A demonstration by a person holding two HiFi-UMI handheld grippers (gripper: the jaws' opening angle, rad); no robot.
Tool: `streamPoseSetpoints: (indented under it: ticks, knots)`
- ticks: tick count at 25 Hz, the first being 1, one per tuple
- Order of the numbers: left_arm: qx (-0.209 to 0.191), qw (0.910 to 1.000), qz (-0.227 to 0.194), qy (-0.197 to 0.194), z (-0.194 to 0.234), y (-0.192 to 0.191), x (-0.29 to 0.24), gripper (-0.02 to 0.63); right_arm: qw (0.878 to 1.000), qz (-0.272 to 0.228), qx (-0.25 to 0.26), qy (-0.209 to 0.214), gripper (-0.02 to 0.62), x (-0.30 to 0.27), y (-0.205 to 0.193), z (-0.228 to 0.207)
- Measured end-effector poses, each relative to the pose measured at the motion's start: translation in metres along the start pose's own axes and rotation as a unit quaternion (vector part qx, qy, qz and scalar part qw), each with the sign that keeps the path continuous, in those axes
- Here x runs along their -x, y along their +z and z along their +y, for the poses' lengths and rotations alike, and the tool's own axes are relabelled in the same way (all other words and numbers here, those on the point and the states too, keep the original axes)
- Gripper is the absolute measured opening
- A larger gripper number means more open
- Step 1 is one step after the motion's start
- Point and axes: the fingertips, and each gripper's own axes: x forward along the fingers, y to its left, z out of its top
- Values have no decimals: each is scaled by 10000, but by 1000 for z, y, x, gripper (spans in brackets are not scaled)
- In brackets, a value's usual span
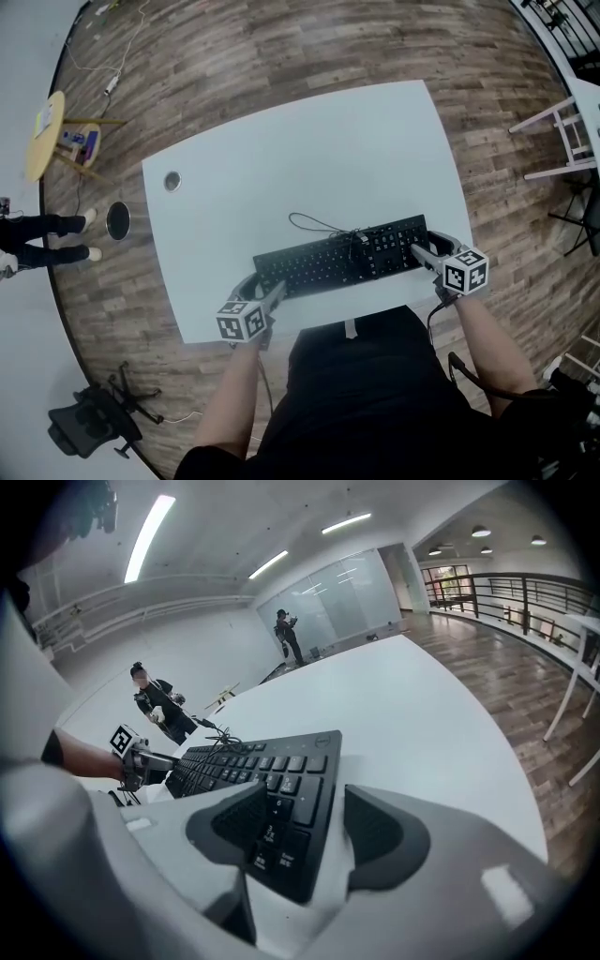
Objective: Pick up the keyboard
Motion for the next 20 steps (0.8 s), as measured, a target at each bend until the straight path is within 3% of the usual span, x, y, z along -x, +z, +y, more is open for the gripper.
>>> streamPoseSetpoints:
  ticks: [3, 10, 16, 20]
  knots:
    - [-44, 10000, 24, 74, 0, 0, -1, 321, 10000, -27, 61, 59, 257, -2, 1, 2]
    - [378, 9988, -207, 227, 0, 8, 0, 301, 10000, -67, -57, 18, 233, -3, 0, 5]
    - [362, 9977, -399, 405, 6, 20, 13, 224, 9998, -92, -161, 14, 232, -2, -2, 10]
    - [362, 9972, -466, 453, 7, 30, 17, 209, 9997, -204, -133, 21, 232, 2, 9, 12]
